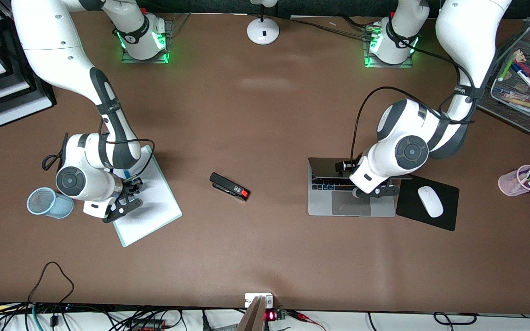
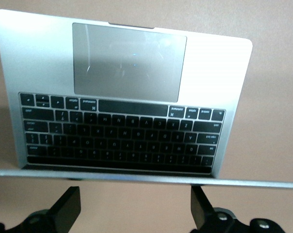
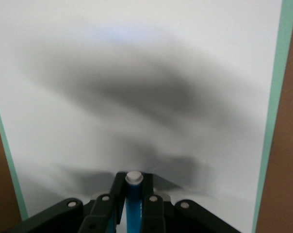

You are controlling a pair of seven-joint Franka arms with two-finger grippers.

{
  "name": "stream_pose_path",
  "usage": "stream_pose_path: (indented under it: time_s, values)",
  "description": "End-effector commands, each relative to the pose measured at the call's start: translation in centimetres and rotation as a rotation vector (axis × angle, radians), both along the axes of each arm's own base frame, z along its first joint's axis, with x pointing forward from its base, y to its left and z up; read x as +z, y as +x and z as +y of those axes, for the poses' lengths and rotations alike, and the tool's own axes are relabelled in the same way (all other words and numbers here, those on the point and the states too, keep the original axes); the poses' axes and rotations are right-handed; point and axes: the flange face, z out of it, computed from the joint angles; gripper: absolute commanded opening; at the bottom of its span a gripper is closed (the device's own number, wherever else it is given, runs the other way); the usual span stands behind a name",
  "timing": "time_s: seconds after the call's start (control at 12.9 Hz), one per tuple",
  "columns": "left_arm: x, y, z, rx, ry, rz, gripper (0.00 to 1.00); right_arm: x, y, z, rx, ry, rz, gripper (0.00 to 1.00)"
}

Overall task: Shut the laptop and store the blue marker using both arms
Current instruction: 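Push the laptop lid shut with the left gripper while the right gripper lifts the marker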

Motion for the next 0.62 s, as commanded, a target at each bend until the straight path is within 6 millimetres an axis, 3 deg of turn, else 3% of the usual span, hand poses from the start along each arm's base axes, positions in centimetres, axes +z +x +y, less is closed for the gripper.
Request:
stream_pose_path:
  time_s: [0.0,0.23,0.54]
  values:
    - [-1.8,1.5,0.5,0.018,-0.01,-0.024,1.0,3.6,0.9,-0.1,0.0,0.021,-0.043,0.01]
    - [-2.8,2.0,0.8,0.026,-0.022,-0.043,1.0,9.7,2.3,0.0,0.006,0.034,-0.108,0.01]
    - [-4.3,4.1,0.8,0.048,-0.049,-0.063,1.0,19.4,3.6,0.4,0.037,0.041,-0.178,0.01]
